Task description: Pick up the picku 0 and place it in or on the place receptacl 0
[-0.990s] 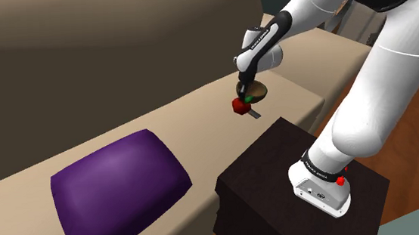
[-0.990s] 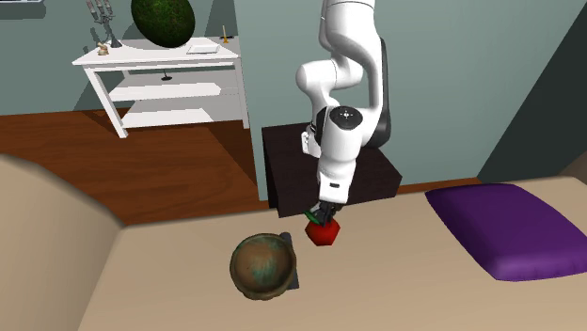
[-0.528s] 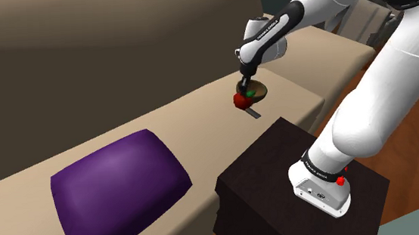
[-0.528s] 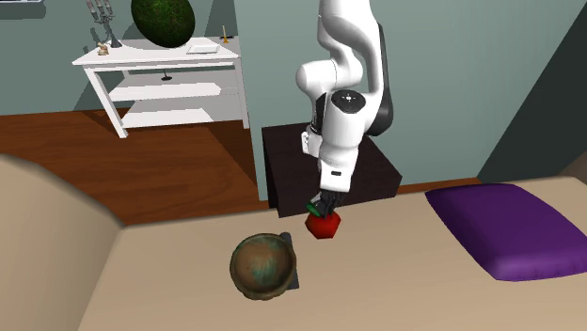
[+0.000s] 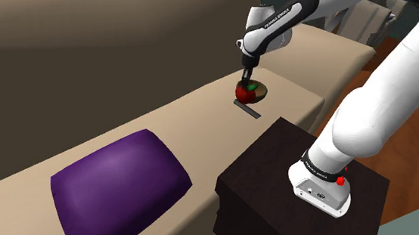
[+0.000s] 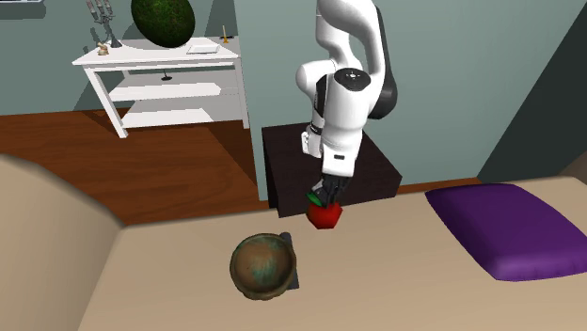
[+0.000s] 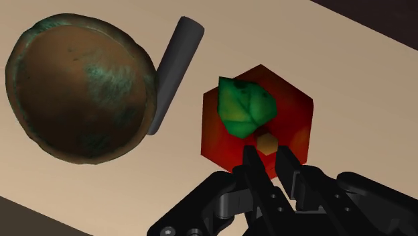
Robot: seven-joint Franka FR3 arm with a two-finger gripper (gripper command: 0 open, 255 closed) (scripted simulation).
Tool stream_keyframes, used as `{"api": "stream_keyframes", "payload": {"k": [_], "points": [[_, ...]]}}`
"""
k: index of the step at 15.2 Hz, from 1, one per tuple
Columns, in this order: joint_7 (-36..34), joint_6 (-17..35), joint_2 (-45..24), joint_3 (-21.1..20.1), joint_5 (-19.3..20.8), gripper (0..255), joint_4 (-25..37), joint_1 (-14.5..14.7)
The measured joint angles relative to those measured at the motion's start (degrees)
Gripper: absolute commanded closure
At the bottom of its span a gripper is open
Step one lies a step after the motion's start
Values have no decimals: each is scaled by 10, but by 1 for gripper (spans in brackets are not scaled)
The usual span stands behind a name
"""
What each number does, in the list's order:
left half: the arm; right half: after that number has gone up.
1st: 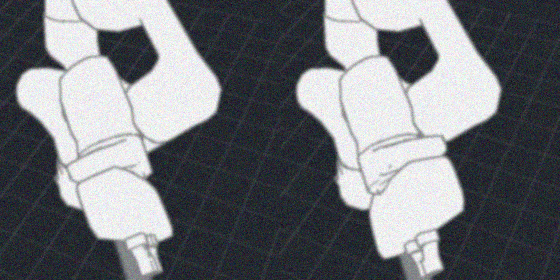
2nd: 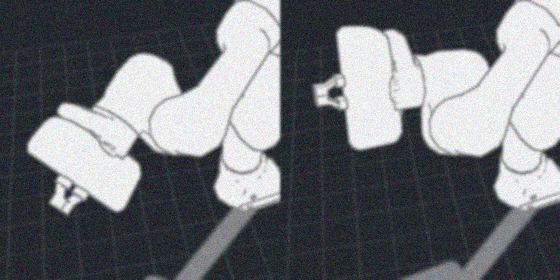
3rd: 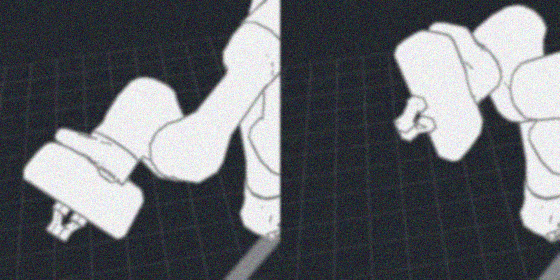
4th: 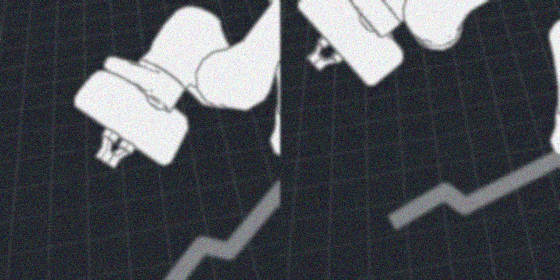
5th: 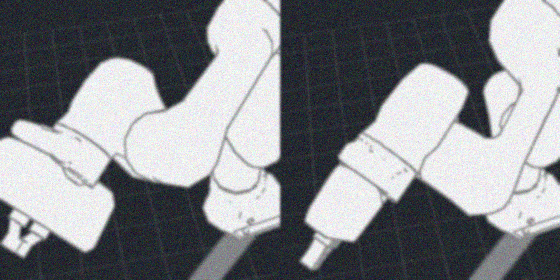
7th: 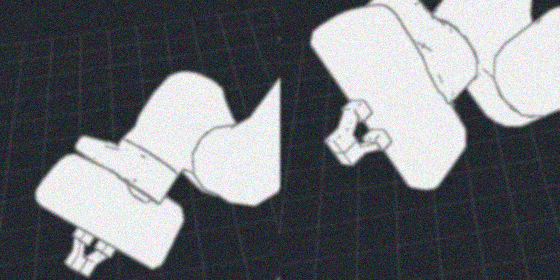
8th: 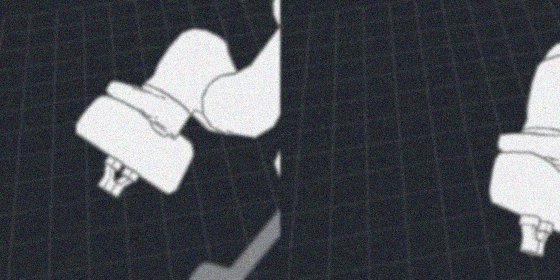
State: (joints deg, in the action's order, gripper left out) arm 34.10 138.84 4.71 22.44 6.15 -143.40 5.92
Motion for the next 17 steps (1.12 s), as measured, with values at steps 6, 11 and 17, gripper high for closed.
{"api": "stream_keyframes", "payload": {"k": [6, 11, 17], "points": [[3, -45, 28, 3, 11, 255, 19, -6], [72, -77, -17, 34, -14, 255, 96, -24], [174, -124, -98, 68, -65, 255, 218, -59]]}}
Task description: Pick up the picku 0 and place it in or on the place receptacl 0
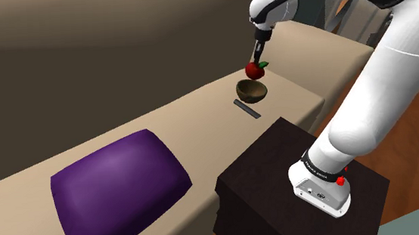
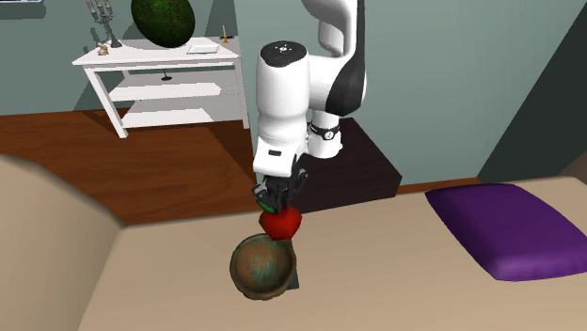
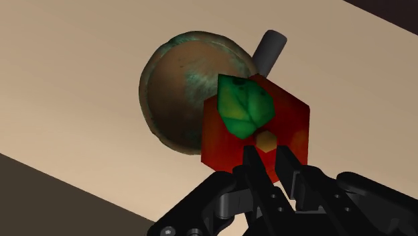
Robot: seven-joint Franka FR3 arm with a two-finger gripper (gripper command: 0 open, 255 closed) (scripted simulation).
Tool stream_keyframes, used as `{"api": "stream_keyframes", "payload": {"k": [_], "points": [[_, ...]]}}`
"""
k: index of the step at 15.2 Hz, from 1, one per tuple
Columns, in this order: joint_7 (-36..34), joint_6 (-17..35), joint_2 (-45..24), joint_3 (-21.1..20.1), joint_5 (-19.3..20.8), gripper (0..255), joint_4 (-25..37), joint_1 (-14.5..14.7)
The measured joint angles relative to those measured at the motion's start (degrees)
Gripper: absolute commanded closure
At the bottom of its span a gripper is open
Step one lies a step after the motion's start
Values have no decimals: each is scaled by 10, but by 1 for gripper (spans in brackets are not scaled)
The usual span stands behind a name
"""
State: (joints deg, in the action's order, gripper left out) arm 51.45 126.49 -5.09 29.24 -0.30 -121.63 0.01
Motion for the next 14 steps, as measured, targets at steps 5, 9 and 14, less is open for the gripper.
{"api": "stream_keyframes", "payload": {"k": [5, 9, 14], "points": [[65, -33, -72, 11, -44, 255, 96, -35], [76, -15, -89, 9, -56, 255, 93, -41], [84, 18, -112, 3, -70, 255, 79, -45]]}}
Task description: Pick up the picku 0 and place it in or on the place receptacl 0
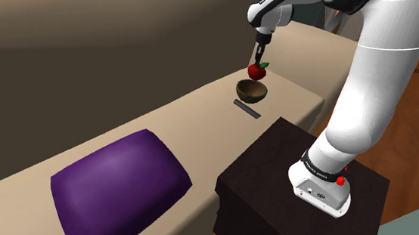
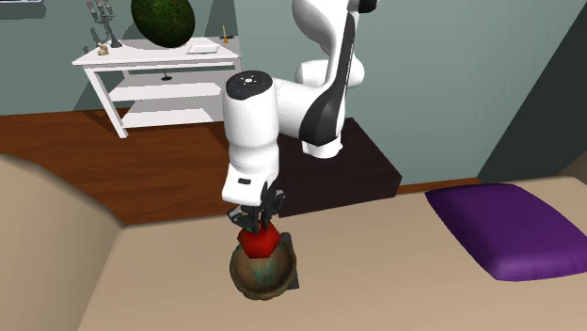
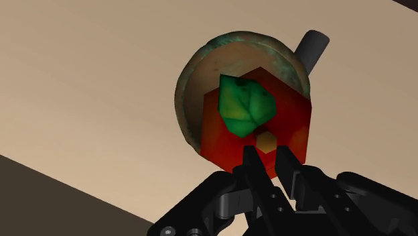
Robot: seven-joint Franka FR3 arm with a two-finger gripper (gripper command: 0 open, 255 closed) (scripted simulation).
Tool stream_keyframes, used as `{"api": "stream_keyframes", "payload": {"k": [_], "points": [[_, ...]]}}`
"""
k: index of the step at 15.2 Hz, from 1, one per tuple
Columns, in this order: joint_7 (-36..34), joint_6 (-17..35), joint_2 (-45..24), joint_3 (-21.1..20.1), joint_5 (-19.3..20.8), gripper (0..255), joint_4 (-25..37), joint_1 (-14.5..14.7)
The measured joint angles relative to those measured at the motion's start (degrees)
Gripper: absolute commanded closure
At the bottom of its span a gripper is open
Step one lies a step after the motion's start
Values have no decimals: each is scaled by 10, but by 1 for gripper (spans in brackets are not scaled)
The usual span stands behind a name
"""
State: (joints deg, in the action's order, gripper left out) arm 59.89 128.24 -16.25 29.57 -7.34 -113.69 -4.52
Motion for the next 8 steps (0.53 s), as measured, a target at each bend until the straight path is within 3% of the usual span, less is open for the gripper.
{"api": "stream_keyframes", "payload": {"k": [8], "points": [[16, 50, -38, -11, -26, 255, -17, -10]]}}
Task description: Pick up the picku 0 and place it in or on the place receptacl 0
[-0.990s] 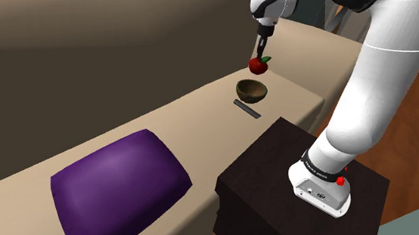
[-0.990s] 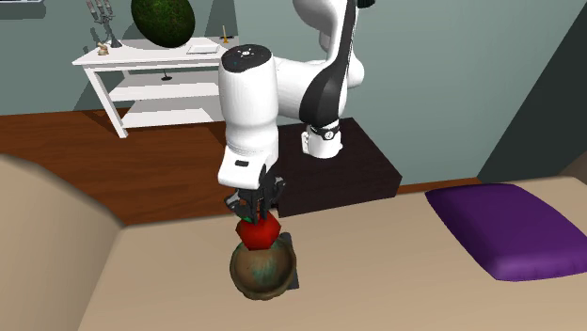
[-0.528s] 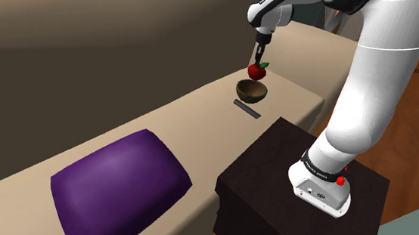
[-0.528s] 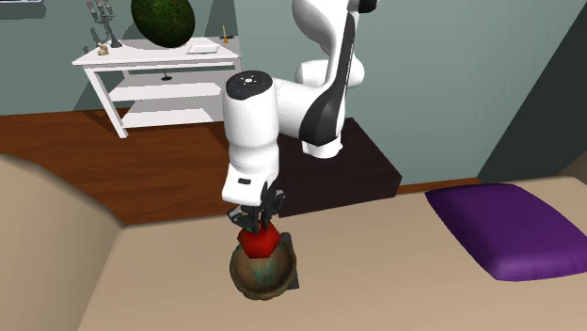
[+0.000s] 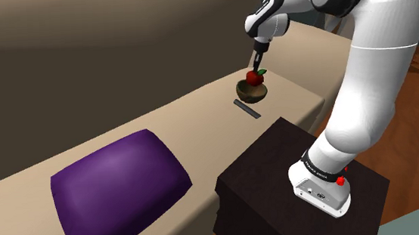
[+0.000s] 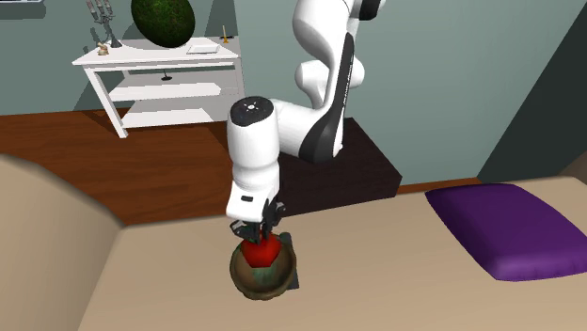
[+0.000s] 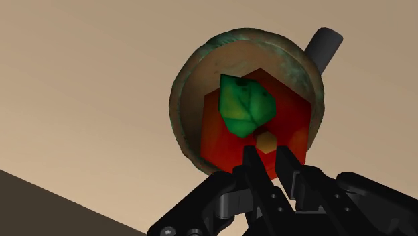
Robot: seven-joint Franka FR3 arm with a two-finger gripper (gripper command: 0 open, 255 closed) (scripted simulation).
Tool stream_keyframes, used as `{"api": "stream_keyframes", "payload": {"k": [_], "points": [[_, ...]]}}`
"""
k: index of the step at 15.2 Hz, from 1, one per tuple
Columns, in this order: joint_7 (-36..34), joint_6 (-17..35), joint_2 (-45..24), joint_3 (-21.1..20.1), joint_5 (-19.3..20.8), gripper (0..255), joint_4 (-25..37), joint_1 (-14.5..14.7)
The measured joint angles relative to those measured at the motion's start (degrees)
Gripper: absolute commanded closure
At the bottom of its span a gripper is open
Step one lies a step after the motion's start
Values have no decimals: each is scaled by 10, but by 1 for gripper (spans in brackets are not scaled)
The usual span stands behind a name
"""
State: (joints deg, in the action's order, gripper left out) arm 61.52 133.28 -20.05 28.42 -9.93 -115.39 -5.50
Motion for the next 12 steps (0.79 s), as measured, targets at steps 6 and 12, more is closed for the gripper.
{"api": "stream_keyframes", "payload": {"k": [6, 12], "points": [[12, 32, -29, -10, -19, 255, -6, -8], [12, 34, -30, -11, -20, 0, -7, -9]]}}
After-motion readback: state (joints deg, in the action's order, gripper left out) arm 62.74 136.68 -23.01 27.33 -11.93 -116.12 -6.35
